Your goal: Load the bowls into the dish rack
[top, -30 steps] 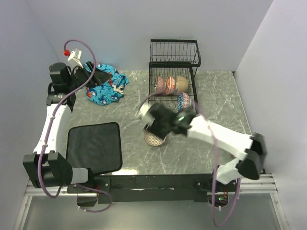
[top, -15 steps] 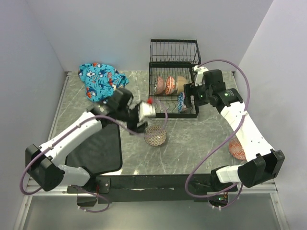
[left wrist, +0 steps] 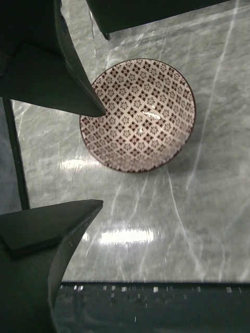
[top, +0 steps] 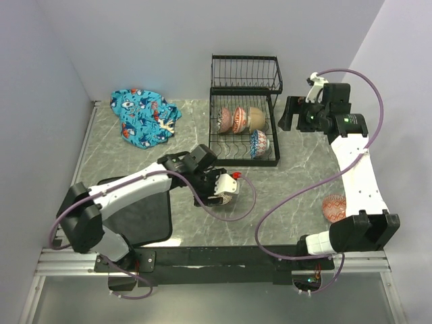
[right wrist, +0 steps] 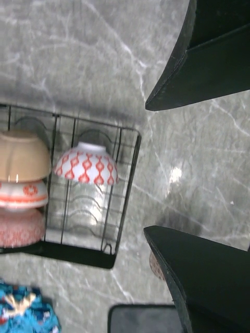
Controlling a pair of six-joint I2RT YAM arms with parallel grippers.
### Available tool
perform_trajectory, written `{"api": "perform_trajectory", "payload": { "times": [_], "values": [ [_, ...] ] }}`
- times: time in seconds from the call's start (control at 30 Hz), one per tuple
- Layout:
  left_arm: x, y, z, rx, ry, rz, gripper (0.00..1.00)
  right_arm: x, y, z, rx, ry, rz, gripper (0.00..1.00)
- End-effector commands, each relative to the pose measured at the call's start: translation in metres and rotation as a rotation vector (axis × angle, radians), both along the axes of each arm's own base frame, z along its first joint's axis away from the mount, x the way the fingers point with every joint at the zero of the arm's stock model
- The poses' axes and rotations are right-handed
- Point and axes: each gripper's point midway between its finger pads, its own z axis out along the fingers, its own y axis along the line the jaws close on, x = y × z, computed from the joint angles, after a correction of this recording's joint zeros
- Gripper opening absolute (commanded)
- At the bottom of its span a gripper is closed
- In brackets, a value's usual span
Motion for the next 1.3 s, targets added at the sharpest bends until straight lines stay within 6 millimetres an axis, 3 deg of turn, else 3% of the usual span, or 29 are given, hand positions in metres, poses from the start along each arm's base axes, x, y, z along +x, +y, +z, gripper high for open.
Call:
{"api": "perform_trajectory", "payload": {
  "times": [0.0, 0.13, 0.63, 0.83, 0.93, 1.1, 1.27],
  "values": [
    [0.026, -0.014, 0.007, -0.012, -0.095, 0.006, 0.69, 0.009, 0.012, 0.042, 0.073, -0.109, 0.029, 1.00],
    [0.027, -0.024, -0.007, 0.000, -0.070, 0.003, 0.62, 0.012, 0.014, 0.057, 0.084, -0.140, 0.040, 1.00],
    [0.004, -0.027, -0.051, 0.059, -0.016, -0.040, 0.58, 0.009, 0.008, 0.045, 0.125, -0.110, 0.025, 1.00],
    [0.008, -0.029, -0.061, 0.075, -0.032, -0.024, 0.56, 0.007, 0.007, 0.046, 0.127, -0.114, 0.019, 1.00],
    [0.009, -0.029, -0.067, 0.083, -0.036, -0.014, 0.52, 0.004, 0.008, 0.045, 0.138, -0.110, 0.018, 1.00],
    [0.007, -0.033, -0.064, 0.068, -0.024, -0.005, 0.23, 0.001, 0.007, 0.046, 0.142, -0.119, 0.011, 1.00],
    [0.005, -0.029, -0.068, 0.083, -0.019, -0.009, 0.23, 0.001, 0.007, 0.046, 0.148, -0.119, 0.011, 1.00]
  ]
}}
